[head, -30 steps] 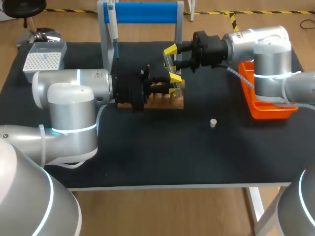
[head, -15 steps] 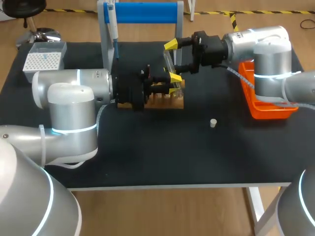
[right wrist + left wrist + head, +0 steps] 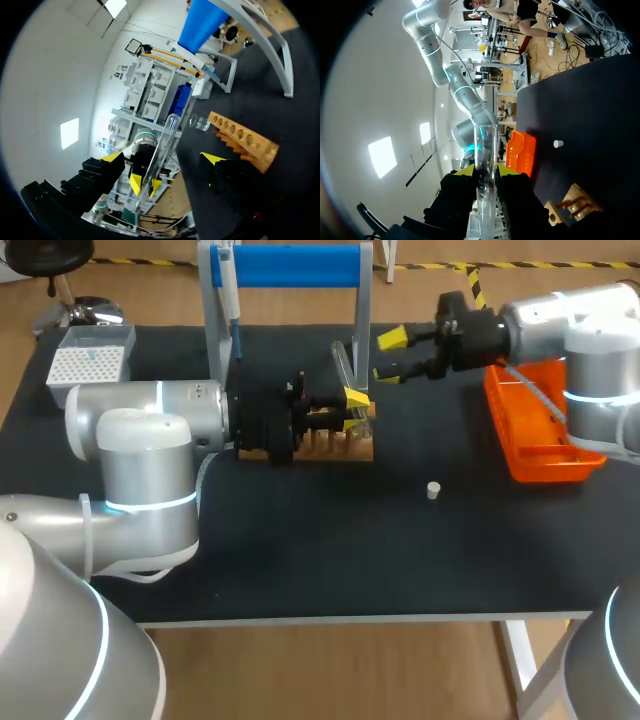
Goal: Invert the test tube, pick up the pipette, mount the tip to pipette, aspirate from beaker and dispense into the tube, eject the tip, return the pipette, and cap with the stopper.
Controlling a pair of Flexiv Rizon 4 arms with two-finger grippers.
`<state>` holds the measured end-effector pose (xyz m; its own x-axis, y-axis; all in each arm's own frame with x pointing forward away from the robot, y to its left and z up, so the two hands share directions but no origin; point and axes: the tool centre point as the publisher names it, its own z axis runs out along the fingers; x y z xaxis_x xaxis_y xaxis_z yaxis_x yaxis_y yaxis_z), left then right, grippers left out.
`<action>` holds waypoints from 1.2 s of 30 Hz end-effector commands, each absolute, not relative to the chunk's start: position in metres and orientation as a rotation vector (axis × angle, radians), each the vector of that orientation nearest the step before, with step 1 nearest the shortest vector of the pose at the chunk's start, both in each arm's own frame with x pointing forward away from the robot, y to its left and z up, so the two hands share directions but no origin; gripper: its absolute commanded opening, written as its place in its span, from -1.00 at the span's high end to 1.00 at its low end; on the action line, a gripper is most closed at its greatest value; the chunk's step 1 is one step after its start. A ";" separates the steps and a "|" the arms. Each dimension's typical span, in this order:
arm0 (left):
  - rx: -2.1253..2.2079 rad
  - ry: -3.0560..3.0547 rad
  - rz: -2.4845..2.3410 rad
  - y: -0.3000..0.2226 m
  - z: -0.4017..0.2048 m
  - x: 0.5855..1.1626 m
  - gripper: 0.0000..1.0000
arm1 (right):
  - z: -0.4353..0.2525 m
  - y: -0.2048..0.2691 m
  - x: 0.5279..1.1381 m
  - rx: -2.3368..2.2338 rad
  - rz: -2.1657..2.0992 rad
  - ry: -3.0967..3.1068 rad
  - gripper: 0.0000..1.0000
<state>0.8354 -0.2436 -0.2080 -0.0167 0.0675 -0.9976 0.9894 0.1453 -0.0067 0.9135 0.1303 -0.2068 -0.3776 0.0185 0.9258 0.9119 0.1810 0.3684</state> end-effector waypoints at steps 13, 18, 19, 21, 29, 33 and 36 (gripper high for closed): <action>1.143 1.334 -1.073 -0.245 -0.208 0.836 1.00 | -0.208 0.094 0.879 -0.901 -1.564 -2.063 -1.00; 1.143 1.334 -1.073 -0.245 -0.208 0.836 1.00 | -0.217 0.090 0.875 -0.911 -1.640 -2.145 -1.00; 1.143 1.334 -1.073 -0.245 -0.208 0.836 1.00 | -0.219 0.089 0.874 -0.911 -1.650 -2.159 -1.00; 1.143 1.334 -1.073 -0.245 -0.208 0.836 1.00 | -0.223 0.087 0.872 -0.908 -1.666 -2.193 -1.00; 1.143 1.334 -1.073 -0.245 -0.208 0.836 1.00 | -0.242 0.084 0.866 -0.866 -1.677 -2.378 -1.00; 1.143 1.334 -1.073 -0.245 -0.208 0.836 1.00 | -0.250 0.086 0.866 -0.830 -1.675 -2.455 -1.00; 1.143 1.334 -1.073 -0.245 -0.208 0.836 1.00 | -0.256 0.088 0.867 -0.812 -1.672 -2.486 -1.00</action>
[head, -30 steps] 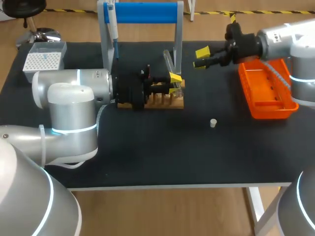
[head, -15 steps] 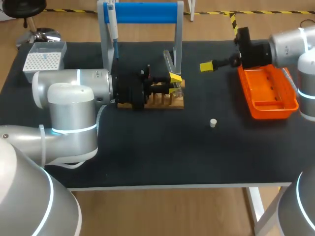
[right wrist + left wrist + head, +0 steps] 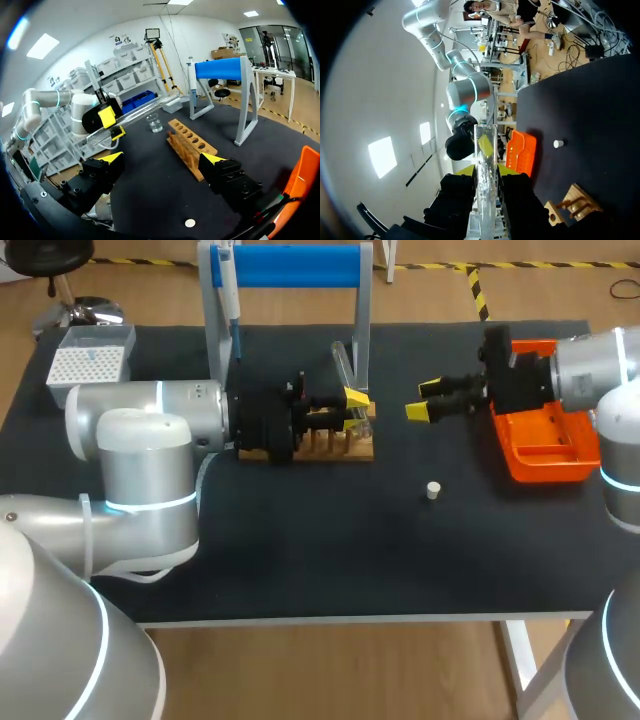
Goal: Invert the test tube, pick up the pipette, mount the tip to pipette, aspirate from beaker and dispense into the tube, eject the tip, return the pipette, and cap with the stopper.
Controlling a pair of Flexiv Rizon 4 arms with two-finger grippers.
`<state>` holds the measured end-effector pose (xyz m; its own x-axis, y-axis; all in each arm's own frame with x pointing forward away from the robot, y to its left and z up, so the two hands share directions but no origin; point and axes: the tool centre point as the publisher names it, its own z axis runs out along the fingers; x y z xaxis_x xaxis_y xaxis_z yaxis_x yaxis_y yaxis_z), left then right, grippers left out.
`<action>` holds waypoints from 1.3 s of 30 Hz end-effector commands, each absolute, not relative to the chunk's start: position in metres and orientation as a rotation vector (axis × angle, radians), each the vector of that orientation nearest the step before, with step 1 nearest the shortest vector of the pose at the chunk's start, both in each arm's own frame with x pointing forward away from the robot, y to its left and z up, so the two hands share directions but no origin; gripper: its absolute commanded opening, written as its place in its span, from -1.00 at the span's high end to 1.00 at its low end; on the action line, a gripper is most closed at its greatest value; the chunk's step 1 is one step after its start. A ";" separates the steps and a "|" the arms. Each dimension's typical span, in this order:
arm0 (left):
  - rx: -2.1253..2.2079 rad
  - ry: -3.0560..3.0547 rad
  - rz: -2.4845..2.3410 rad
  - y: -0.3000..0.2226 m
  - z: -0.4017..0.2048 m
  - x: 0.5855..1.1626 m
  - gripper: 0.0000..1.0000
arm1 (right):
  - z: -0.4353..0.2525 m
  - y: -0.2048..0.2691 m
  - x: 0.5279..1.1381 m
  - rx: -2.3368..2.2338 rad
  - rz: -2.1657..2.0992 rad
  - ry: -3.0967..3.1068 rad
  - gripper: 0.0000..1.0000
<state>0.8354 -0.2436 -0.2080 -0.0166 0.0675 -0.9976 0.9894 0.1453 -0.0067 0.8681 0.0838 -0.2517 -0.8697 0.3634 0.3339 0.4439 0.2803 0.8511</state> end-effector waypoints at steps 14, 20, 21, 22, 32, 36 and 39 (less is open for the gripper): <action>1.143 1.334 -1.073 -0.245 -0.208 0.836 1.00 | -0.273 0.097 0.864 -0.689 -1.652 -2.709 -1.00; 1.143 1.334 -1.073 -0.245 -0.208 0.836 1.00 | -0.275 0.098 0.863 -0.692 -1.669 -2.732 -1.00; 1.143 1.334 -1.073 -0.245 -0.208 0.836 1.00 | -0.275 0.098 0.863 -0.692 -1.669 -2.732 -1.00; 1.143 1.334 -1.073 -0.245 -0.208 0.836 1.00 | -0.275 0.098 0.863 -0.692 -1.669 -2.732 -1.00; 1.143 1.334 -1.073 -0.245 -0.208 0.836 1.00 | -0.275 0.098 0.863 -0.692 -1.669 -2.732 -1.00; 1.143 1.334 -1.073 -0.245 -0.208 0.836 1.00 | -0.275 0.098 0.863 -0.692 -1.669 -2.732 -1.00; 1.143 1.334 -1.073 -0.245 -0.208 0.836 1.00 | -0.275 0.098 0.863 -0.692 -1.669 -2.732 -1.00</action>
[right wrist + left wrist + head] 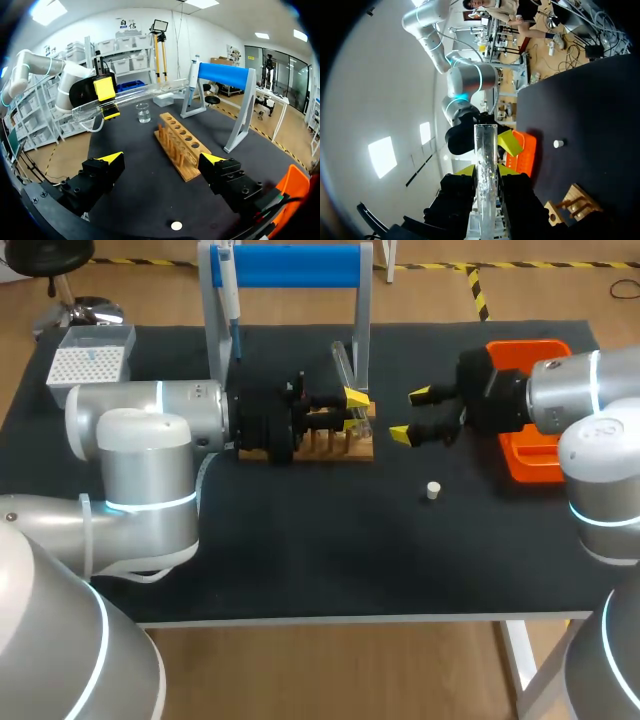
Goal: Invert the test tube, pick up the pipette, mount the tip to pipette, aspirate from beaker and dispense into the tube, eject the tip, return the pipette, and cap with the stopper.
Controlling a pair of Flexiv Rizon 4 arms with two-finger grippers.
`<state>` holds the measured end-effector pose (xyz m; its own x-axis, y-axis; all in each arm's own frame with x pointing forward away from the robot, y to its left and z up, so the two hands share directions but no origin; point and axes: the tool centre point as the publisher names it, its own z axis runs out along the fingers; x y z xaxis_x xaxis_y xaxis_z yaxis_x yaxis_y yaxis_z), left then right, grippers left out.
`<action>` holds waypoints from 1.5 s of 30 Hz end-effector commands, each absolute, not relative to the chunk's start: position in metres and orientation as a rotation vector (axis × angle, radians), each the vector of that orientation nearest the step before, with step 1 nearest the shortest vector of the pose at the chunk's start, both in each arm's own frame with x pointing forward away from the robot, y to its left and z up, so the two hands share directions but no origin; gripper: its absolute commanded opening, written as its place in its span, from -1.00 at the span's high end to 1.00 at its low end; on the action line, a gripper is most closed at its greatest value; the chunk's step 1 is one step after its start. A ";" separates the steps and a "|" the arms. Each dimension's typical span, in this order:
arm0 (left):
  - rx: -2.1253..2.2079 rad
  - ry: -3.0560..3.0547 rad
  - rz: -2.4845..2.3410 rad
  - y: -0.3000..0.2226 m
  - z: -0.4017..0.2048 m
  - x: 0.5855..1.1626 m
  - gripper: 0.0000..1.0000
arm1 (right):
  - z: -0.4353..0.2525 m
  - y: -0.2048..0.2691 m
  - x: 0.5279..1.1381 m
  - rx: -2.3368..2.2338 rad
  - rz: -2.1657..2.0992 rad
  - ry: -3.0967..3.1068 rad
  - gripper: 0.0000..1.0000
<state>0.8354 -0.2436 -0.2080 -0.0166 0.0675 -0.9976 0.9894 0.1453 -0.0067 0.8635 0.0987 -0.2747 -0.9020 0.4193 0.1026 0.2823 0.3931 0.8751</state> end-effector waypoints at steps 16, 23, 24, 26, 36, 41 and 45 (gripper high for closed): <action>1.019 1.428 -1.295 -0.226 -0.217 0.859 1.00 | -0.275 0.098 0.863 0.636 1.532 2.509 -1.00; 0.817 1.563 -1.489 -0.209 -0.212 0.888 1.00 | -0.275 0.098 0.863 0.636 1.532 2.509 -1.00; 0.791 1.577 -1.529 -0.207 -0.210 0.892 1.00 | -0.275 0.098 0.863 0.636 1.532 2.509 -1.00; 0.745 1.603 -1.582 -0.205 -0.206 0.900 1.00 | -0.275 0.098 0.863 0.636 1.532 2.509 -1.00; 0.447 1.764 -1.839 -0.204 -0.182 0.920 1.00 | -0.275 0.098 0.863 0.636 1.532 2.509 -1.00; 0.207 1.827 -2.000 -0.203 -0.179 0.919 1.00 | -0.275 0.098 0.863 0.636 1.532 2.509 -1.00; 0.180 1.815 -2.031 -0.206 -0.168 0.909 1.00 | -0.275 0.098 0.863 0.636 1.532 2.509 -1.00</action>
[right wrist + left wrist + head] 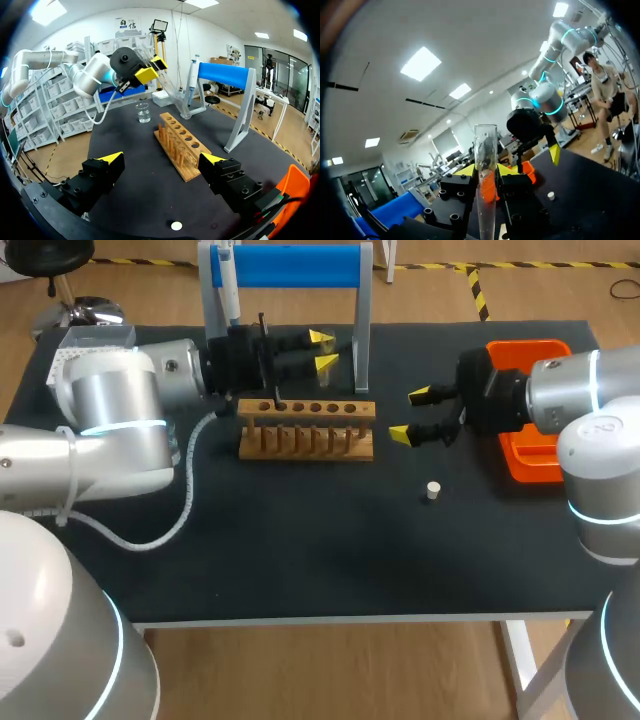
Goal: Invert the test tube, pick up the pipette, mount the tip to pipette, aspirate from beaker and dispense into the tube, eject the tip, return the pipette, and cap with the stopper.
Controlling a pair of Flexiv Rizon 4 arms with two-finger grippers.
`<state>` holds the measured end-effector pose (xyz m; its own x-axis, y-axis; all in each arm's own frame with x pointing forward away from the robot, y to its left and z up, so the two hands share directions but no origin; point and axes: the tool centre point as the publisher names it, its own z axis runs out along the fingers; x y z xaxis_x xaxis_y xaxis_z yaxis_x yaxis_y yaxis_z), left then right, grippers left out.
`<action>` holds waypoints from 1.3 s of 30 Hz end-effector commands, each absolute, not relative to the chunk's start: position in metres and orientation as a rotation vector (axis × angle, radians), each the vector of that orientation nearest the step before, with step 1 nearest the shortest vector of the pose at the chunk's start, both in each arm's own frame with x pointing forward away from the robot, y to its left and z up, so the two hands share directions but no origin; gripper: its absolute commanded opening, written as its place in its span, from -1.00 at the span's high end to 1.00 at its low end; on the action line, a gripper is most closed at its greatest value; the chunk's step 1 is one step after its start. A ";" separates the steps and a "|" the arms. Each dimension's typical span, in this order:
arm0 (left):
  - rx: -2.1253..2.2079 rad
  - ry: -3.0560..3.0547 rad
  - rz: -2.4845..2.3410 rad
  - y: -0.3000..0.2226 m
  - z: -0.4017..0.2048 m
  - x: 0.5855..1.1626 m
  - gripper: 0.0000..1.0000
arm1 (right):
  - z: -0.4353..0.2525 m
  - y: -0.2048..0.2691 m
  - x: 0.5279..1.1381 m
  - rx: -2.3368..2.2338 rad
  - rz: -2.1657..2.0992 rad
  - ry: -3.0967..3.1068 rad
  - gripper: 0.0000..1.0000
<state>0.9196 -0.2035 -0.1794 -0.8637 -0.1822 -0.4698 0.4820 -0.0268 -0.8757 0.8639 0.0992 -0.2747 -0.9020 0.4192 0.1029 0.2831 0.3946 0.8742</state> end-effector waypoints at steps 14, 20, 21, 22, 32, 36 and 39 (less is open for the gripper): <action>0.180 1.815 -2.031 -0.206 -0.168 0.909 1.00 | -0.275 0.098 0.863 0.636 1.532 2.509 -1.00; 0.180 1.815 -2.031 -0.206 -0.168 0.909 1.00 | -0.275 0.098 0.863 0.636 1.532 2.509 -1.00; 0.180 1.815 -2.031 -0.206 -0.168 0.909 1.00 | -0.275 0.098 0.863 0.636 1.532 2.509 -1.00; 0.180 1.815 -2.031 -0.206 -0.168 0.909 1.00 | -0.275 0.098 0.863 0.636 1.532 2.509 -1.00; 0.136 1.847 -2.046 -0.204 -0.169 0.913 1.00 | -0.275 0.098 0.863 0.636 1.532 2.509 -1.00; 0.036 1.914 -2.057 -0.199 -0.168 0.920 1.00 | -0.275 0.098 0.863 0.636 1.532 2.509 -1.00; -0.041 1.943 -2.077 -0.196 -0.169 0.925 1.00 | -0.275 0.098 0.863 0.636 1.532 2.509 -1.00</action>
<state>0.9234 -0.1963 -0.1739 -0.9526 -0.2336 -0.1948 0.2120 -0.0505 -0.9760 0.8639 0.0992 -0.2747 -0.9019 0.4195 0.1028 0.2831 0.3944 0.8742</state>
